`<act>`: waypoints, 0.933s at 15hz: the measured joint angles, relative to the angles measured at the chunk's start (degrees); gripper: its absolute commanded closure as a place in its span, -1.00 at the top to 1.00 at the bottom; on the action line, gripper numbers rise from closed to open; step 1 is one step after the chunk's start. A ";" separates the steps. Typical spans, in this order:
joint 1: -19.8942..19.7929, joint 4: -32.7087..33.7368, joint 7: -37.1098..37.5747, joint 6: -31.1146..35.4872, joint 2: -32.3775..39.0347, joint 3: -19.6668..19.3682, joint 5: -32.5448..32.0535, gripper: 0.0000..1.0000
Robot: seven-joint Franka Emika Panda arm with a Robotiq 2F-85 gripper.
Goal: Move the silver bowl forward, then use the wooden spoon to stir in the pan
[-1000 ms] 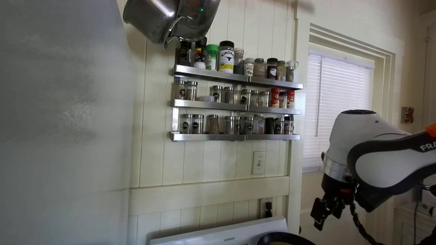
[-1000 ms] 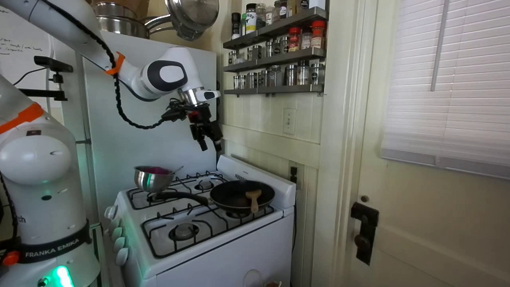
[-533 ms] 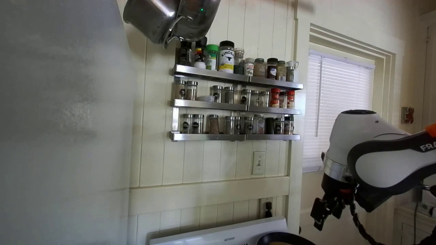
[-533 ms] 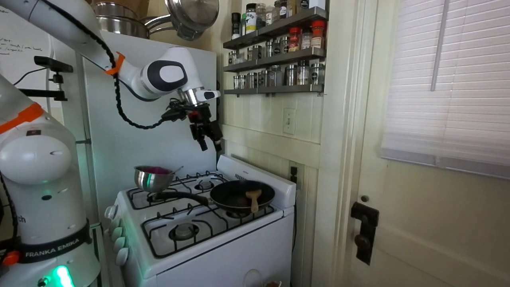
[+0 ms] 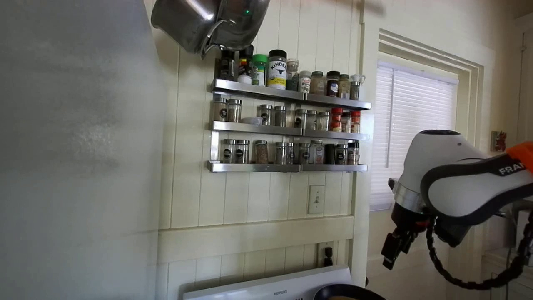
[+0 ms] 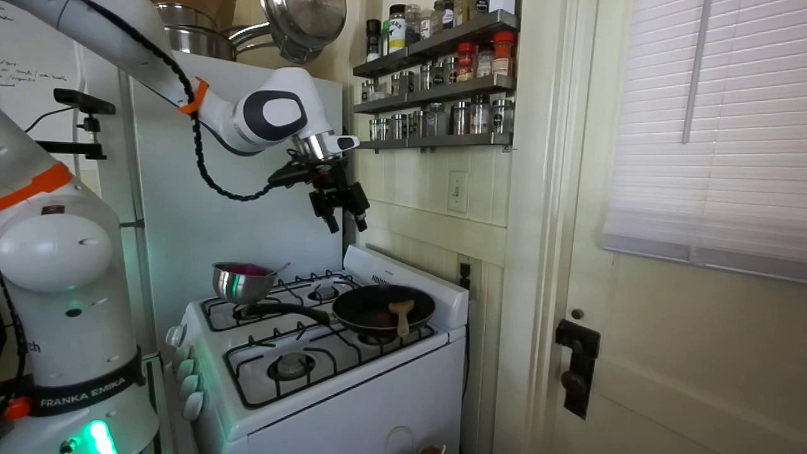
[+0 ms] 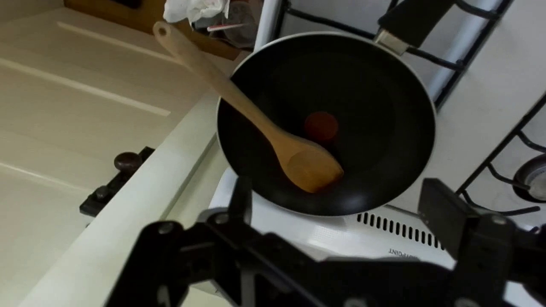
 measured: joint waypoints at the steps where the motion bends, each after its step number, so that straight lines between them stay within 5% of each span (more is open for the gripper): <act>1: 0.07 1.53 -4.38 0.41 1.38 -2.14 0.01 1.00; 6: 2.43 11.33 -25.58 -0.04 11.43 -10.83 3.27 1.00; 10: 3.31 16.69 -34.18 -3.79 19.23 -10.63 4.86 1.00; 14: 1.94 18.89 -35.17 -7.23 23.86 -8.77 2.89 1.00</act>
